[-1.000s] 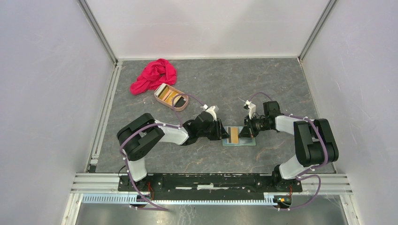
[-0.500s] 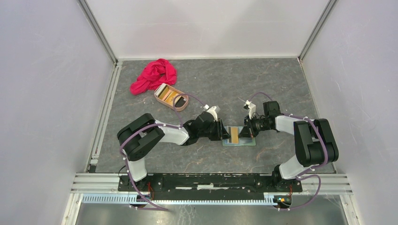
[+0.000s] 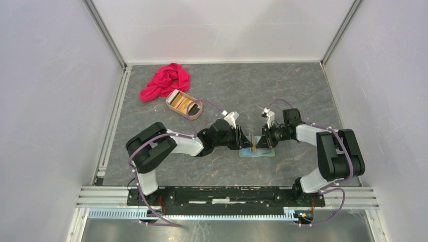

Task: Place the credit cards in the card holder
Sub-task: Turn over the card slot in the card holder.

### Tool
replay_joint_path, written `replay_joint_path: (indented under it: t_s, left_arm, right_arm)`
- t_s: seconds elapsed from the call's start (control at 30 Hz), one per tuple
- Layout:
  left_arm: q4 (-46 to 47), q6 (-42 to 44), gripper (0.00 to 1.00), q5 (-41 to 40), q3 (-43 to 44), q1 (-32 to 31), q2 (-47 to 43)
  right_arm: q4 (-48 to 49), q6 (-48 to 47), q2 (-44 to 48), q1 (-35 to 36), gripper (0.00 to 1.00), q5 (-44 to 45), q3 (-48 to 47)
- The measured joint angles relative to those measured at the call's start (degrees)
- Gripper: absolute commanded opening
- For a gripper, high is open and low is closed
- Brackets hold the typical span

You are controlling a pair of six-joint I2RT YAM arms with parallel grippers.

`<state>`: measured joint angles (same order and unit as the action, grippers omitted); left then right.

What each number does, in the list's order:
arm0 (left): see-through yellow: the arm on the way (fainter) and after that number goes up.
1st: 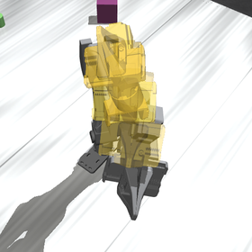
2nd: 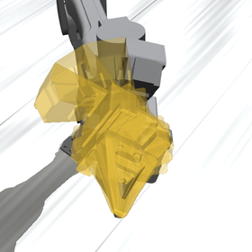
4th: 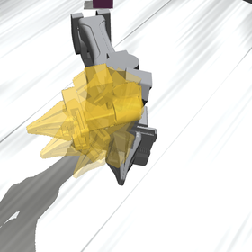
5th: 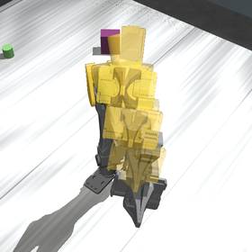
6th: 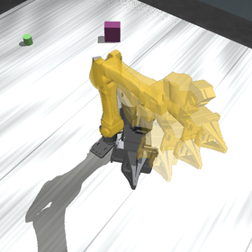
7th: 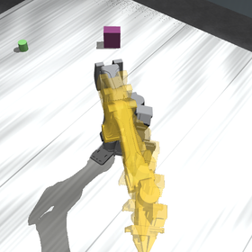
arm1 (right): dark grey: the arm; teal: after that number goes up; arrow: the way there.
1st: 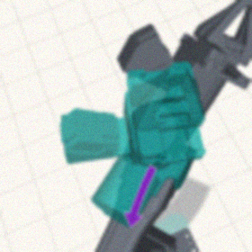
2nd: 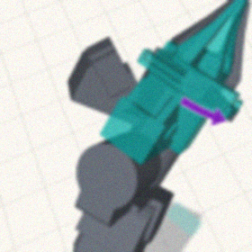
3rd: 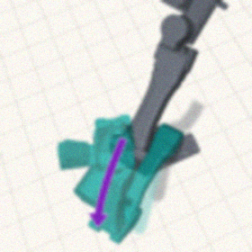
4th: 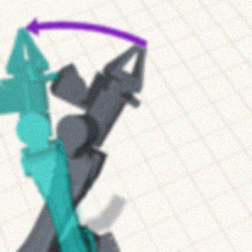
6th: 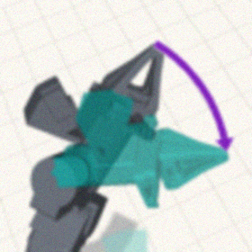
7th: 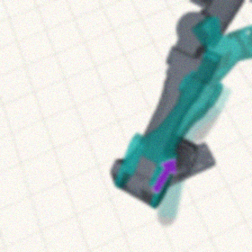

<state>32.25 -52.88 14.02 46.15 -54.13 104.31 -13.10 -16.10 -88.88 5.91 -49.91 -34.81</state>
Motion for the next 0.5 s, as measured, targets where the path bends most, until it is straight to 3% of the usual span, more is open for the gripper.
replay_joint_path:
  t_s: [0.33,0.5]
  left_arm:
    - [2.4,-0.7,0.35,0.9,0.0,-0.1,0.0]
    - [2.4,-0.7,0.34,1.2,1.0,-0.1,0.5]
  right_arm:
    - [-0.4,-1.8,3.9,-1.6,0.38,2.0,0.0]
    - [-0.6,-2.4,5.4,-2.7,0.53,1.1,0.0]
